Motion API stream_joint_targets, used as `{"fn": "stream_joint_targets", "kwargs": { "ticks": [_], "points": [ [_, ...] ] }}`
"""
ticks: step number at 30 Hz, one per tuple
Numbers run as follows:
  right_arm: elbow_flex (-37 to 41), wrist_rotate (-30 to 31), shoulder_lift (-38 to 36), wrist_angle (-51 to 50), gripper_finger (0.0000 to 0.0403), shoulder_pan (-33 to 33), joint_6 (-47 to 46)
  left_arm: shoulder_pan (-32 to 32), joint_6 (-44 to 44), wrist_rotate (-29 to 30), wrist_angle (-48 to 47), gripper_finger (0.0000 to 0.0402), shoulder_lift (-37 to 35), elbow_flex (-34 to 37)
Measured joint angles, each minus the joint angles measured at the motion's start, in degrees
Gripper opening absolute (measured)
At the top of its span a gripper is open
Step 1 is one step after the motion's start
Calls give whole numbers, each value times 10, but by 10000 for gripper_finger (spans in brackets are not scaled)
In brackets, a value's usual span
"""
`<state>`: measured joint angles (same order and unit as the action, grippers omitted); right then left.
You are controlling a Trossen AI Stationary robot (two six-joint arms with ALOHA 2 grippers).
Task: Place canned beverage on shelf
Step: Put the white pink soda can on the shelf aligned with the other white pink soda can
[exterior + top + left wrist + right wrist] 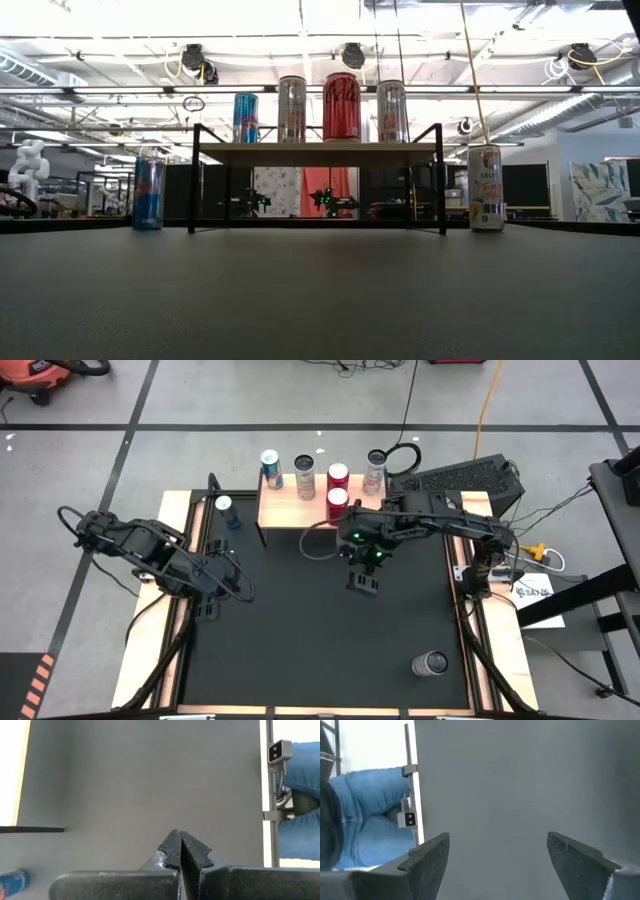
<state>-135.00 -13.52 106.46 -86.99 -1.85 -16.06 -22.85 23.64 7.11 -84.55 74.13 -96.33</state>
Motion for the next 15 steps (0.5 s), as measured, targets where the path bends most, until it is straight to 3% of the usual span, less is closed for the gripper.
{"fn": "stream_joint_targets", "kwargs": {
  "ticks": [9, 15],
  "points": [
    [0, 2, 0, 78, 316, -5, 19, 0, -62, -36, 0, 0, 3, 0],
    [0, 5, 1, 92, 316, -5, -12, 0, -29, -26, 0, 0, 5, 0]
  ]
}}
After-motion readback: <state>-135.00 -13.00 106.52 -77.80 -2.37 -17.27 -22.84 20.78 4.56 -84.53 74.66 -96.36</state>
